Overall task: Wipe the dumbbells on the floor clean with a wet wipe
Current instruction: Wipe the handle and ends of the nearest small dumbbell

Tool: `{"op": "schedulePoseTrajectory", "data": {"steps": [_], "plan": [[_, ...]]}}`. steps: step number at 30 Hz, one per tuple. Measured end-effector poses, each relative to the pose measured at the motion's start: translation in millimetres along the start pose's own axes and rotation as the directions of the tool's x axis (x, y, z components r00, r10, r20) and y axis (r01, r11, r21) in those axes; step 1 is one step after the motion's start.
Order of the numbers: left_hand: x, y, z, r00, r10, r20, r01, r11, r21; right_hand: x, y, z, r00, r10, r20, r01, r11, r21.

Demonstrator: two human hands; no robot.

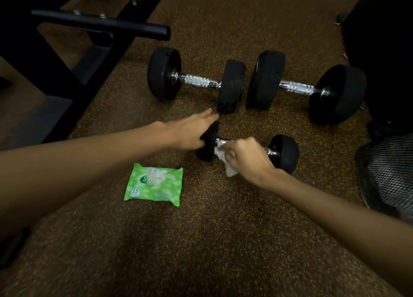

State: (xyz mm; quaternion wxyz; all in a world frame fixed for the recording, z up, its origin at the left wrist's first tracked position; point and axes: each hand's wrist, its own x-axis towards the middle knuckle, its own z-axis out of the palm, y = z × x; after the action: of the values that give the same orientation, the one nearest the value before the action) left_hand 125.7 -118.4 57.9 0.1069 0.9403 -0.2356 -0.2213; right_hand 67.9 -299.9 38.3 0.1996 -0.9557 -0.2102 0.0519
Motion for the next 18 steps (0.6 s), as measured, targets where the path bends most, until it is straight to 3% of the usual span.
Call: {"op": "schedulePoseTrajectory", "data": {"steps": [2,3,5,7,12,15,18], "plan": [[1.2,9.2,-12.8,0.982,0.078,-0.170,-0.087,0.995,-0.046,13.2,0.7,-15.2,0.970,0.232,-0.068,-0.197,0.923,0.330],[2.1,14.9,-19.3,0.967,0.100,-0.234,-0.121,0.989,-0.079,20.3,2.6,-23.4,0.935,0.353,-0.032,-0.286,0.805,0.520],[4.8,25.4,-28.8,0.965,0.079,-0.251,-0.134,0.968,-0.211,31.2,4.3,-37.7,0.866,0.480,0.141,-0.381,0.451,0.807],[8.6,34.5,-31.8,0.984,0.031,-0.178,-0.104,0.904,-0.415,33.6,5.9,-48.0,0.833,0.497,0.244,-0.398,0.231,0.888],[19.4,48.3,-26.1,0.993,-0.048,-0.106,-0.037,0.736,-0.676,26.9,15.2,-53.0,0.812,0.460,0.359,-0.341,-0.125,0.932],[23.6,55.0,-23.1,0.993,-0.084,-0.086,-0.009,0.660,-0.751,25.6,20.9,-52.9,0.782,0.497,0.375,-0.362,-0.128,0.923],[30.3,55.7,-20.3,0.987,-0.122,-0.105,0.004,0.667,-0.745,26.2,25.8,-52.5,0.769,0.519,0.373,-0.395,-0.072,0.916]]}}
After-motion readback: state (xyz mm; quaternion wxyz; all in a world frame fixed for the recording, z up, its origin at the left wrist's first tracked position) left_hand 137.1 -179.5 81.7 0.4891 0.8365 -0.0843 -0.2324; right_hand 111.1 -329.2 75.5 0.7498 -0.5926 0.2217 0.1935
